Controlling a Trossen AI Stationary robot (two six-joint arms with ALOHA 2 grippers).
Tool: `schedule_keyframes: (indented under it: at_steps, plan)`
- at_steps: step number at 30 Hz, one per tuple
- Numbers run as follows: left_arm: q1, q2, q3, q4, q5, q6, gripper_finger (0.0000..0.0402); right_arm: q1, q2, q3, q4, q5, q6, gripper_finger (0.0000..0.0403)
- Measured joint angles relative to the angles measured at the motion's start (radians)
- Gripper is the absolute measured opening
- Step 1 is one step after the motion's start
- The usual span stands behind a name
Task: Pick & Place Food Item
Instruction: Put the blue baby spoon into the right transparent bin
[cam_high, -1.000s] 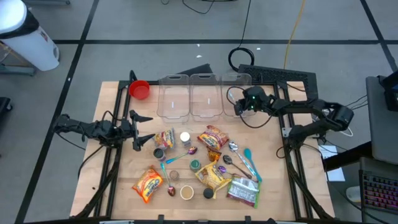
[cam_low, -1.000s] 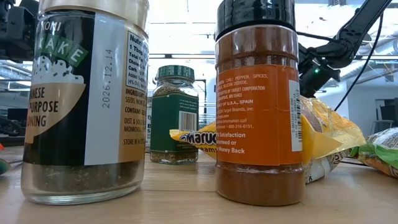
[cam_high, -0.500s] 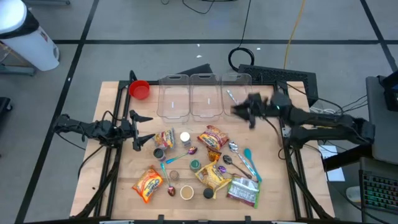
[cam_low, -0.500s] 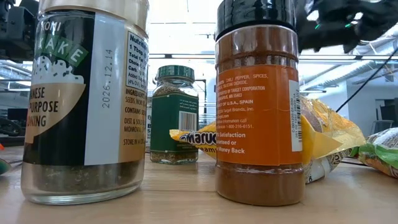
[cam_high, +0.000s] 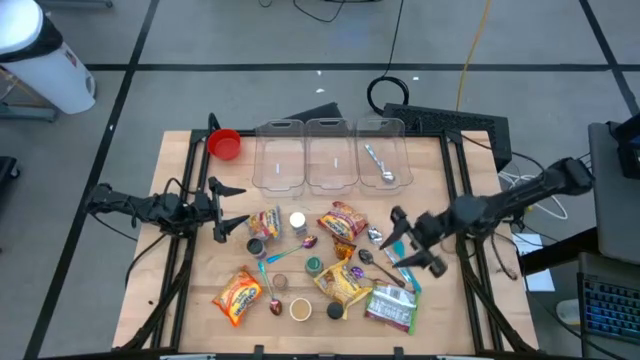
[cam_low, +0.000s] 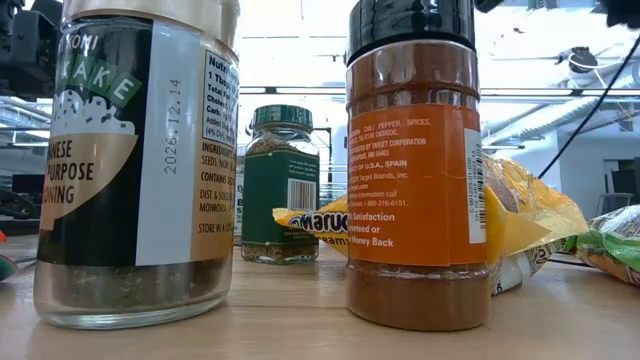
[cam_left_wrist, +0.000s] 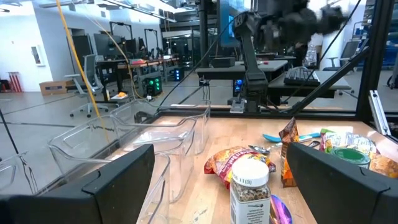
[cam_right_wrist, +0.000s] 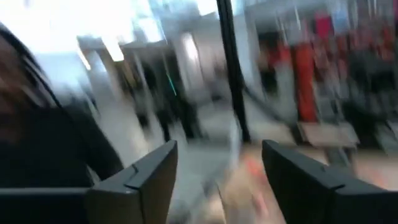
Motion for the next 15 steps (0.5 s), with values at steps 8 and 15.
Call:
schedule_keyframes:
  at_steps: [8,15]
  plan:
    - [0.0,0.0,0.0,0.0,0.0,0.0,0.0374,0.052,0.039,0.062,-0.669,0.319,0.161,0.024]
    - [0.0,0.0,0.0,0.001,0.0,0.0,0.0374,-0.004,0.031,-0.126,-0.69,0.333,0.446,0.0222]
